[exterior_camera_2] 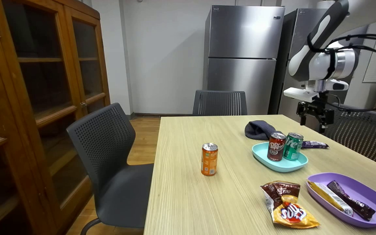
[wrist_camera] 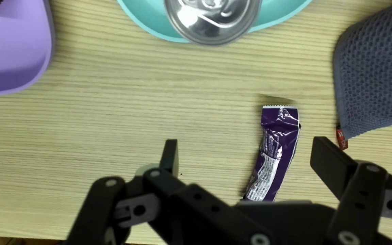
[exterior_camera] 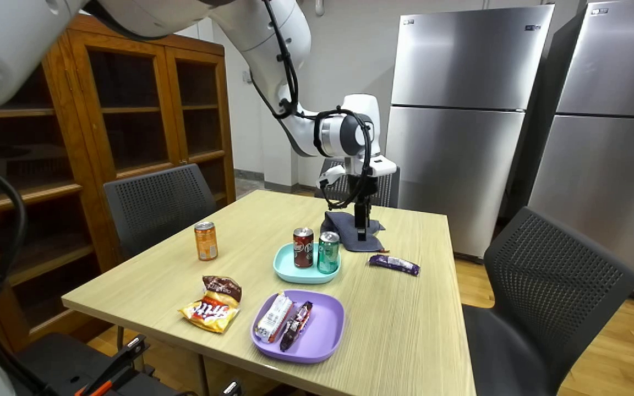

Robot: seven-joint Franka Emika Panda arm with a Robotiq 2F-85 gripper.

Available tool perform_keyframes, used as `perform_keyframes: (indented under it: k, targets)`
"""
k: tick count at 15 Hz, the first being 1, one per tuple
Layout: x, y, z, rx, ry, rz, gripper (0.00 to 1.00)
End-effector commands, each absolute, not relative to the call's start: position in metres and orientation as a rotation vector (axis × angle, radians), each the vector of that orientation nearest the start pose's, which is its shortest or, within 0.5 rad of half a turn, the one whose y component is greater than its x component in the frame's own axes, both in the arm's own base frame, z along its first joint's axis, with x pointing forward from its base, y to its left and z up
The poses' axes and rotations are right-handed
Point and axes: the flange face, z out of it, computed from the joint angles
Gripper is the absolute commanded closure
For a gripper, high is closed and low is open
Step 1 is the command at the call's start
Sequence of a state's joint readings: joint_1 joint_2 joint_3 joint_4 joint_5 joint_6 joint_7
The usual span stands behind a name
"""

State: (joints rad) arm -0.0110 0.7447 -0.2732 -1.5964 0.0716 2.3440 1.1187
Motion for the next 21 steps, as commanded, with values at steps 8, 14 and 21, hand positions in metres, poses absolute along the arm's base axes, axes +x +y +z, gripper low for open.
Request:
perform_keyframes:
  k: [8, 14, 21]
  targets:
    - [0.712, -0.212, 0.191, -2.426, 2.168, -0.105, 0.00]
    - [0.720, -0.222, 0.173, -2.423, 2.187, -0.070, 0.00]
    - [0.727, -0.227, 0.156, -2.427, 2.206, -0.034, 0.00]
